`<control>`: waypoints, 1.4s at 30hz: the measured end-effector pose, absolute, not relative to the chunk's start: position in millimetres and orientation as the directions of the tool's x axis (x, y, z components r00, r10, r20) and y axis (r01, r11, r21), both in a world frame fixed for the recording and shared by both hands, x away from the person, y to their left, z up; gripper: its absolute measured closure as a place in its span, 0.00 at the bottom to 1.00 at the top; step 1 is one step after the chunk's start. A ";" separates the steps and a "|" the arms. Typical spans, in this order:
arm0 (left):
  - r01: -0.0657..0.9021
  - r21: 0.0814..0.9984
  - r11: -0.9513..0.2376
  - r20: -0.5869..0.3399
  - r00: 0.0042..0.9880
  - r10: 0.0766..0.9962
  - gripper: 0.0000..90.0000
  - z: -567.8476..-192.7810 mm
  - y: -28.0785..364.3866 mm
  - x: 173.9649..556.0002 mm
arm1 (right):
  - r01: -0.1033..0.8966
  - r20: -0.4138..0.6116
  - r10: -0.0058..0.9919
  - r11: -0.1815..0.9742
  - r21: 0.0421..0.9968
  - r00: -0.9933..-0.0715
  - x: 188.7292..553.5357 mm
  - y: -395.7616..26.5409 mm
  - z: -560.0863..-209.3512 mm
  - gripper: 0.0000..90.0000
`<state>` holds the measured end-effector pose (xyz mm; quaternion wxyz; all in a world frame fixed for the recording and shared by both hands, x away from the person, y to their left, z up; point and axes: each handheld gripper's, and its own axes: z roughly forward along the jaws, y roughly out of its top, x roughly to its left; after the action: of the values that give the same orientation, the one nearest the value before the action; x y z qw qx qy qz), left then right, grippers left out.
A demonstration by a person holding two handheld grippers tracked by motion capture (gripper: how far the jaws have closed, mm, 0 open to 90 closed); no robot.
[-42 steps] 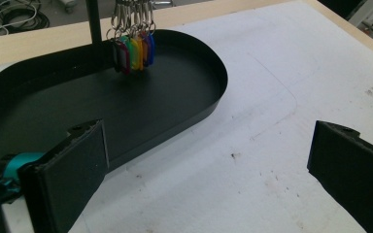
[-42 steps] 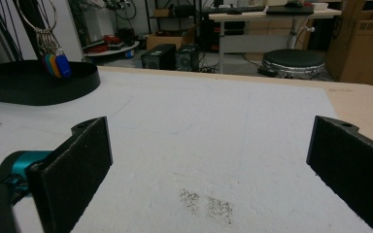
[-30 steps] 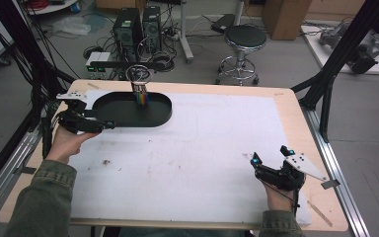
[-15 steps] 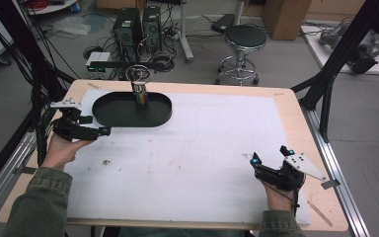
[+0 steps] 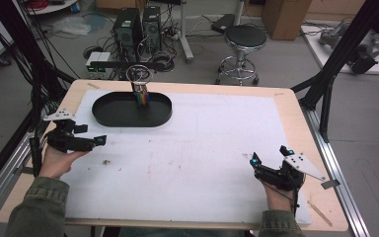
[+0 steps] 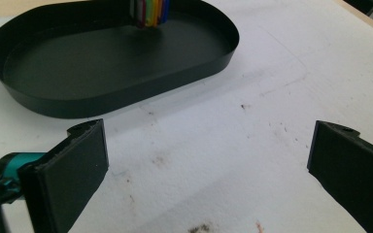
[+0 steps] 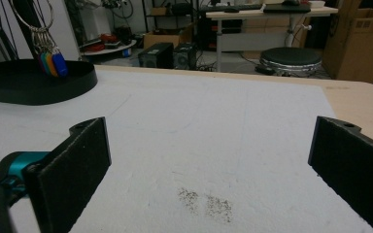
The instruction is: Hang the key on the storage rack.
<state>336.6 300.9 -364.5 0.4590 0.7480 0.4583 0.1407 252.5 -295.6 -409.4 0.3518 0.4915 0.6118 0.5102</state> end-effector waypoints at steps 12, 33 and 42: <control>0.519 0.844 -0.135 -0.182 0.514 0.838 0.02 -382.4 310.9 311.1 | 0.242 0.065 0.960 0.003 0.970 -0.272 252.9 -295.4 -409.6 0.01; 0.485 0.870 -0.092 -0.131 0.407 0.904 0.02 -407.6 316.6 280.8 | 0.249 0.057 0.958 0.015 0.968 -0.280 254.3 -294.5 -410.6 0.01; 0.383 0.923 -0.032 -0.094 0.305 0.948 0.02 -410.4 327.8 267.3 | 0.250 0.060 0.958 0.012 0.968 -0.280 254.7 -294.5 -411.0 0.01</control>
<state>267.3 327.8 -410.4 0.4747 0.6537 0.5088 0.2974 254.7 -294.5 -411.0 0.3497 0.4876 0.6196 0.5060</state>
